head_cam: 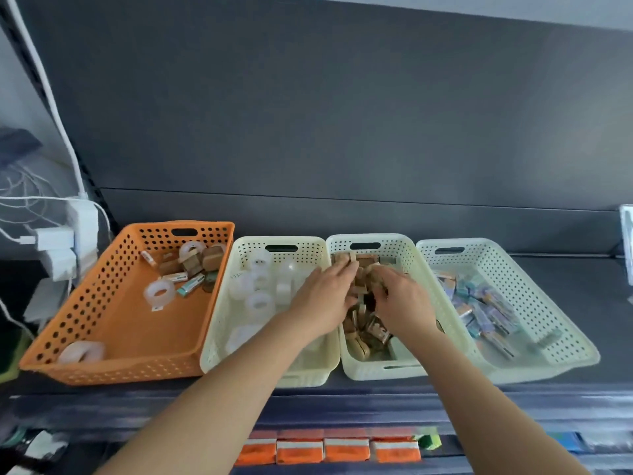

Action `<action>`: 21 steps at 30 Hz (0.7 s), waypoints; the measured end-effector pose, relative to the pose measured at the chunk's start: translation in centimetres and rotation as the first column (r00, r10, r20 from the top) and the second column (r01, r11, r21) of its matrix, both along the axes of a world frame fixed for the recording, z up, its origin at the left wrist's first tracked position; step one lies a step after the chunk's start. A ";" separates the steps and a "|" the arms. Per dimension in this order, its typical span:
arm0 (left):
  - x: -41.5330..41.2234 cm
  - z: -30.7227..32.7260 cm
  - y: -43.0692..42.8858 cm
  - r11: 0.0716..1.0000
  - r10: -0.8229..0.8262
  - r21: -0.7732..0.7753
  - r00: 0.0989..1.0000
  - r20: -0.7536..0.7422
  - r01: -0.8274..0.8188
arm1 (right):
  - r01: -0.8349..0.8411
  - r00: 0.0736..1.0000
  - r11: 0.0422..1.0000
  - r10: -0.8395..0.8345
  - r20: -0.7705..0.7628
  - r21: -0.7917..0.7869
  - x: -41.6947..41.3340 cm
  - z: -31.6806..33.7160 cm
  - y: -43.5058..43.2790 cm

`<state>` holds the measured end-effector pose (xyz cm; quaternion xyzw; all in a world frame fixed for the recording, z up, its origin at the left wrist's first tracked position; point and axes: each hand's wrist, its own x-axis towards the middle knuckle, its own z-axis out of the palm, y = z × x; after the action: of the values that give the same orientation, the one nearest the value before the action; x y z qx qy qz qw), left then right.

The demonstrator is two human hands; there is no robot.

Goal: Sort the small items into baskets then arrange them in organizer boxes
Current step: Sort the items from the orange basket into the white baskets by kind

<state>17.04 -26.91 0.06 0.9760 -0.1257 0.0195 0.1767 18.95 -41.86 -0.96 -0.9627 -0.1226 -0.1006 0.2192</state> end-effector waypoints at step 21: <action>-6.2 2.1 18.2 0.888 0.370 0.289 0.929 0.010 -0.357 | -0.338 0.937 0.938 0.343 0.058 -0.080 0.0 2.0 14.4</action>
<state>10.82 -8.70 2.12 0.9976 0.0618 0.0118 0.0298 18.91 -27.46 1.09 -0.9297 -0.2987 -0.0910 0.1954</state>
